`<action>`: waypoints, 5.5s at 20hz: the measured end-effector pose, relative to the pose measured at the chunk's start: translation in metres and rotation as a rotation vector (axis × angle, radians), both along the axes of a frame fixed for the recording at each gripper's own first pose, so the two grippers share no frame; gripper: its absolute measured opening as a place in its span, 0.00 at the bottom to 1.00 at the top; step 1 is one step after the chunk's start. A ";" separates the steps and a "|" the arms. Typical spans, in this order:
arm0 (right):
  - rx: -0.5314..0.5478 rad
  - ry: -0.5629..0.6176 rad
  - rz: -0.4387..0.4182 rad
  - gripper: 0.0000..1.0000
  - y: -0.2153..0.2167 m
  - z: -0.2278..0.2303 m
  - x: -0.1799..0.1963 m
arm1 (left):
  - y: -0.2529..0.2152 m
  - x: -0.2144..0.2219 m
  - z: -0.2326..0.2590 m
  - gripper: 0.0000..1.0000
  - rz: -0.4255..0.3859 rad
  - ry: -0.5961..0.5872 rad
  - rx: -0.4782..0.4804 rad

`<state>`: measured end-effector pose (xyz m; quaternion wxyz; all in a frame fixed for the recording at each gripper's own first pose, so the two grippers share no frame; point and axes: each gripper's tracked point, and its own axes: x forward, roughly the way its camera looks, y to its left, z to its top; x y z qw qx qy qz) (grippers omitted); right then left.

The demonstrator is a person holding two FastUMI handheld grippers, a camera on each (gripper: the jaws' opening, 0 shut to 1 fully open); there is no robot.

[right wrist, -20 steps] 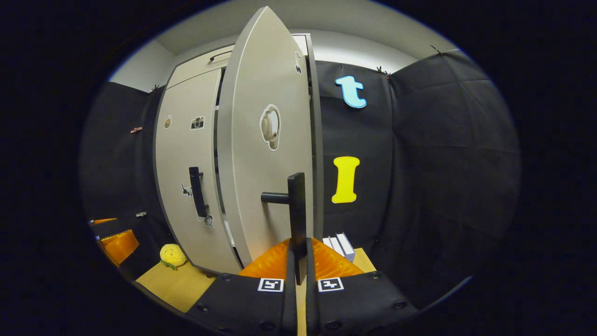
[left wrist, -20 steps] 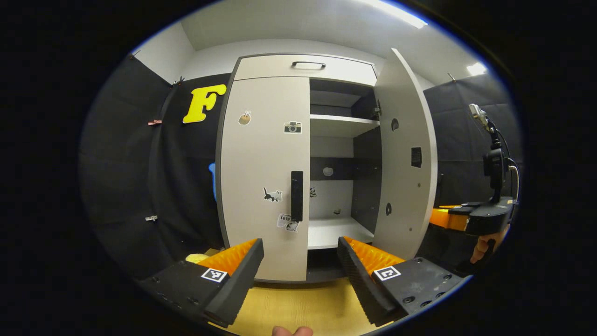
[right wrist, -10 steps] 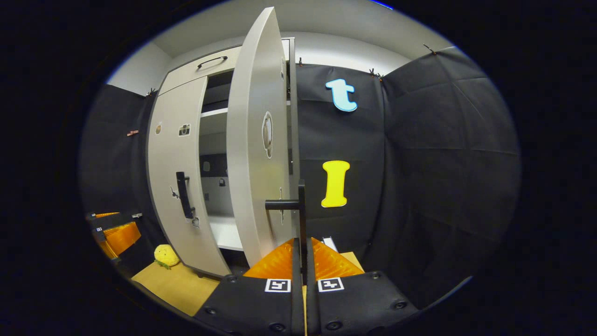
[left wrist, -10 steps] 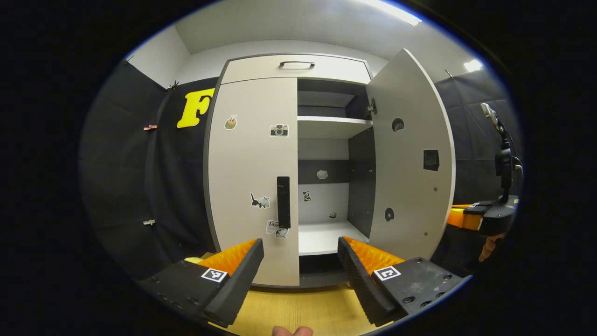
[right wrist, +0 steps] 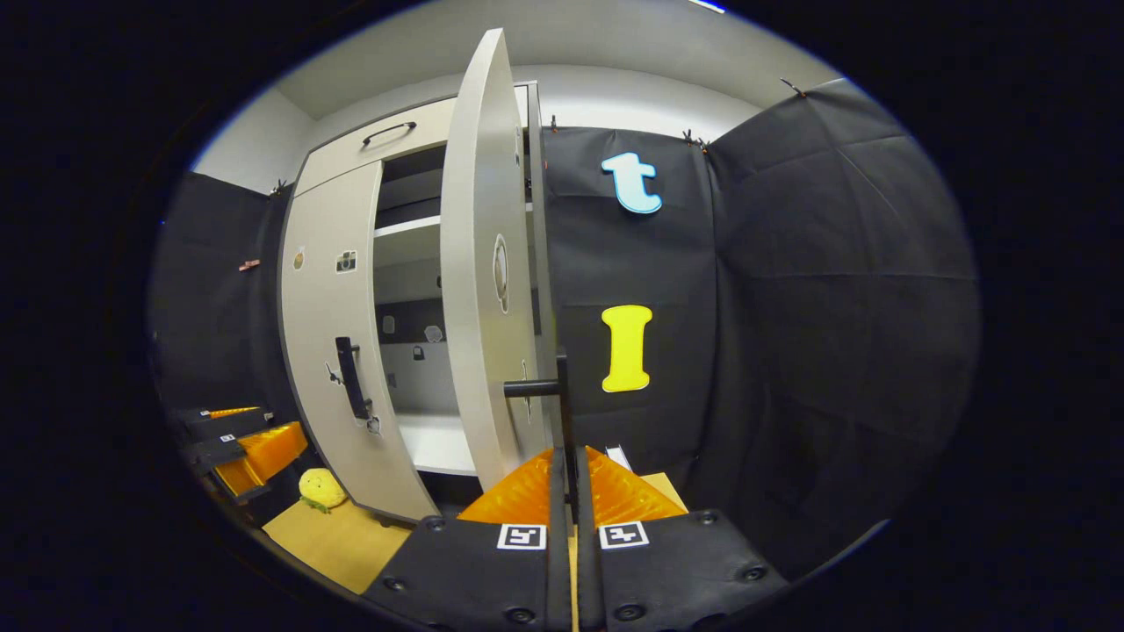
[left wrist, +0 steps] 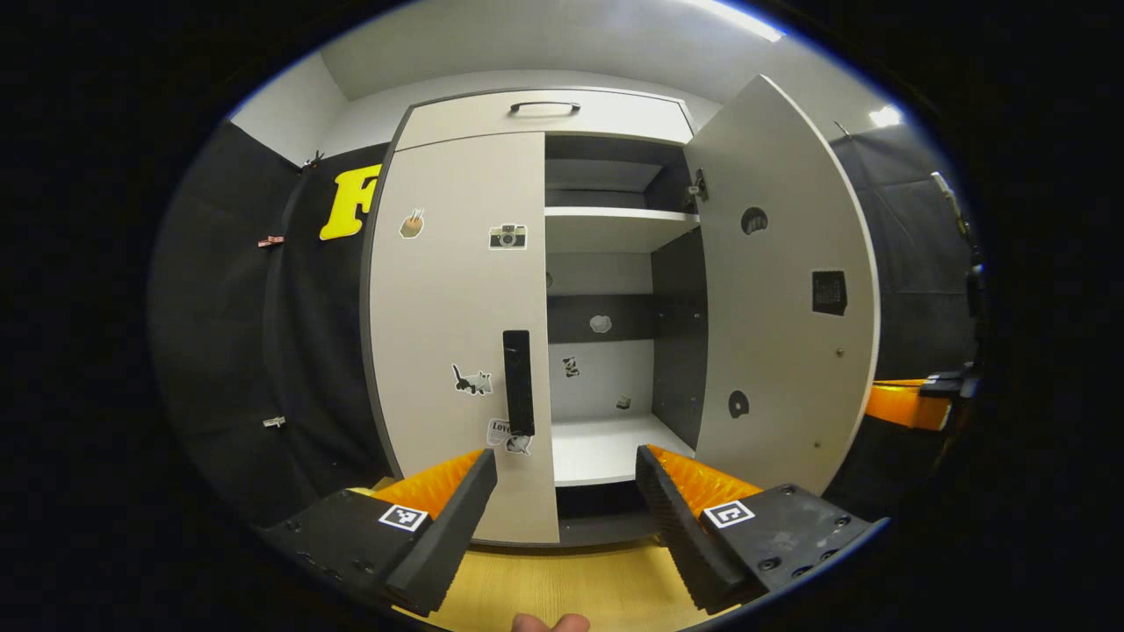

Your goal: Open the right door of the double-door shoe cabinet with the right hand, and open the left door with the left hand.

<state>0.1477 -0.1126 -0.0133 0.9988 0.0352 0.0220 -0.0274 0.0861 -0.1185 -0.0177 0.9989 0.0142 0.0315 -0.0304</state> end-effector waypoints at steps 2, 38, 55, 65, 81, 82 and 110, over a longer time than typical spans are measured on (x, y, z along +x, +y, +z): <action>-0.008 -0.030 0.014 0.10 0.000 0.005 -0.008 | 0.001 0.018 0.000 0.98 0.000 0.001 -0.003; 0.015 -0.048 -0.041 0.96 -0.035 0.009 -0.057 | 0.046 0.195 -0.014 0.26 0.063 0.049 -0.039; -0.024 -0.091 -0.057 0.96 0.007 0.032 -0.068 | 0.079 0.146 -0.002 0.18 -0.032 0.081 -0.110; -0.016 -0.096 0.009 0.96 0.077 0.030 -0.066 | 0.144 0.096 -0.004 0.17 0.009 0.081 -0.107; -0.031 -0.085 0.060 0.96 0.140 0.022 -0.066 | 0.250 0.079 0.014 0.07 0.119 0.017 -0.034; -0.028 -0.082 0.064 0.96 0.142 0.022 -0.066 | 0.258 0.076 0.018 0.05 0.130 -0.003 -0.039; -0.019 -0.083 0.087 0.96 0.144 0.023 -0.074 | 0.225 -0.006 0.051 0.95 0.134 -0.067 -0.022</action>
